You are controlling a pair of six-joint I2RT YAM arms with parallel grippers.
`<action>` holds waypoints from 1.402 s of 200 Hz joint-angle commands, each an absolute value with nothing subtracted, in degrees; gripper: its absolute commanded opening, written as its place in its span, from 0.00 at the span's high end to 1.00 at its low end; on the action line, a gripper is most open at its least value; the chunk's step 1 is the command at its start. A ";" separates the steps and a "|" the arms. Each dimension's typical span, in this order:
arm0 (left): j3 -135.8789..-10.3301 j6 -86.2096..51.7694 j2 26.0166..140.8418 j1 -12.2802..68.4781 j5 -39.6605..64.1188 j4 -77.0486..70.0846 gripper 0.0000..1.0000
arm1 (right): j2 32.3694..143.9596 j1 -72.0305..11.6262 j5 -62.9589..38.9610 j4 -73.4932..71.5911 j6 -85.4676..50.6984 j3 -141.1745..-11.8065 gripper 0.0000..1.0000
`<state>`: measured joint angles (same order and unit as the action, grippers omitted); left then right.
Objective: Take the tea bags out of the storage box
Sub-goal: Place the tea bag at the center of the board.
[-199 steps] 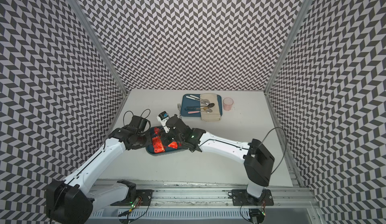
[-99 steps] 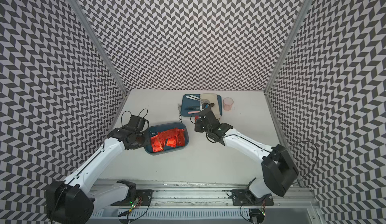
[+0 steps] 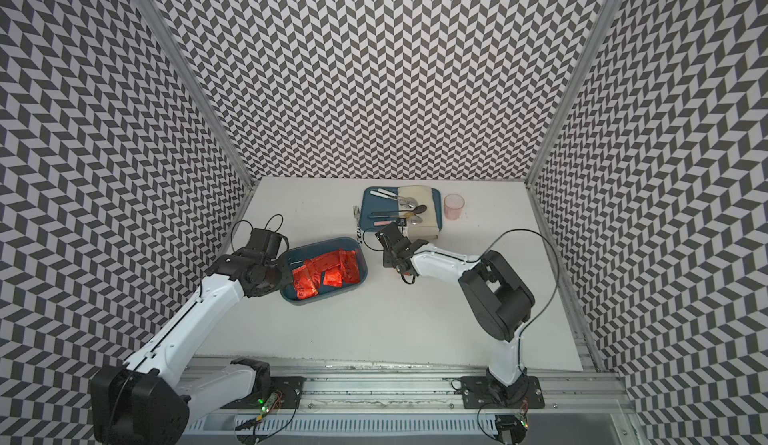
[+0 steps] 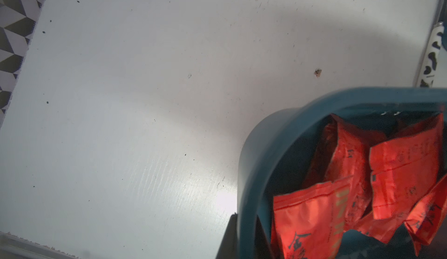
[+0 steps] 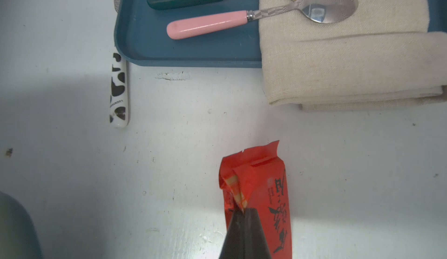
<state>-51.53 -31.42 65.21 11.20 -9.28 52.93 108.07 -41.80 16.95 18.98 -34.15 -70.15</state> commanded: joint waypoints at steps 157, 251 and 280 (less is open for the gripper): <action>-52.03 -31.78 63.81 10.81 -8.98 52.48 1.00 | 108.19 -42.98 10.53 15.83 -35.39 -72.74 0.76; -51.91 -31.07 63.71 10.82 -8.02 52.13 1.00 | 89.46 -45.76 -16.98 5.23 -17.13 -68.95 0.67; -51.86 -30.69 63.92 10.83 -7.39 51.93 1.00 | 92.73 -55.30 -8.93 7.03 -3.24 -71.87 0.52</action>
<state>-51.53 -31.11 65.12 11.20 -8.78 52.97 89.25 -48.14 -9.80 8.58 -16.93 -70.85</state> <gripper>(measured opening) 0.081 0.442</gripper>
